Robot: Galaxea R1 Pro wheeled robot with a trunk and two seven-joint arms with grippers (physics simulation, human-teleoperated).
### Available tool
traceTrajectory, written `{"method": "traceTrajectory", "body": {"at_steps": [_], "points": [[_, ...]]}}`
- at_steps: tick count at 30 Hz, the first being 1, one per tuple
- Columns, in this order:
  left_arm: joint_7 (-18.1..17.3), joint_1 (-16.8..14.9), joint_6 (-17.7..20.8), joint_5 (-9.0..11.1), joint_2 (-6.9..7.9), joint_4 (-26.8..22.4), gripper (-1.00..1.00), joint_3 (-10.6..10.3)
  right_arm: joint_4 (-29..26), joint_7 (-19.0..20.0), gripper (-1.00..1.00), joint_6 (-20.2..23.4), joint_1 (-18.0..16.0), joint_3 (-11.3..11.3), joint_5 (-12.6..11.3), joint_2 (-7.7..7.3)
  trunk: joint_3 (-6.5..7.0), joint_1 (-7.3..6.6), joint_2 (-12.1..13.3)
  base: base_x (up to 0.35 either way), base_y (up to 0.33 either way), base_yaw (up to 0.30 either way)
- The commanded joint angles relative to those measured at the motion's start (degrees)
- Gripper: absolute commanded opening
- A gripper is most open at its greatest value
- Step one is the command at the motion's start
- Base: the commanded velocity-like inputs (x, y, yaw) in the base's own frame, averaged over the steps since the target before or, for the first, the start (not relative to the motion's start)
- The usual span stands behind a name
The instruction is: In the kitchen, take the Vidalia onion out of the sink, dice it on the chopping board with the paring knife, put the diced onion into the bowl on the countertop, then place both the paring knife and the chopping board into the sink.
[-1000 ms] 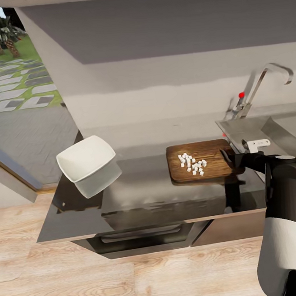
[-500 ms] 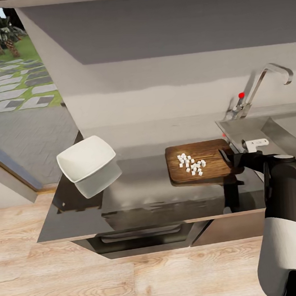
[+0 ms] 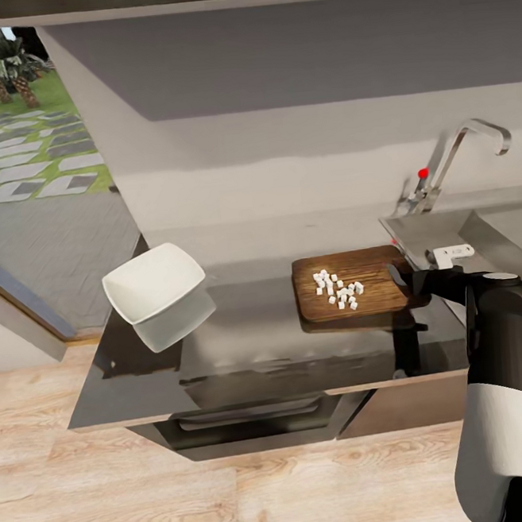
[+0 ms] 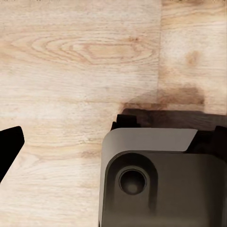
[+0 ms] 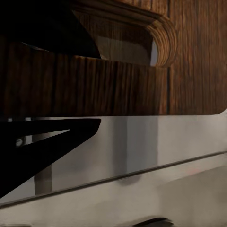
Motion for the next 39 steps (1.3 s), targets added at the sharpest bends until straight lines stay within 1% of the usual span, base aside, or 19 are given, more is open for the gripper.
{"method": "traceTrajectory", "body": {"at_steps": [1, 12, 39], "points": [[0.06, -0.09, -0.37, 0.44, -0.03, 0.23, 1.0, -0.5, -0.06, 0.59, -1.0, 0.1, -0.05, -0.06, 0.59, 0.0, 0.04, 0.01, -0.04, 0.0, 0.0, 0.0], [0.06, -0.09, -0.37, 0.44, -0.03, 0.23, 1.0, -0.5, -0.06, 0.59, -1.0, 0.1, -0.05, -0.06, 0.6, 0.0, 1.04, 0.01, -0.04, 0.0, 0.0, 0.0], [0.06, -0.09, -0.37, 0.44, -0.03, 0.23, 1.0, -0.5, -0.06, 0.6, -1.0, 0.1, -0.05, -0.06, 0.59, 0.0, 8.35, -5.92, 10.79, 0.0, 0.0, 0.0]]}}
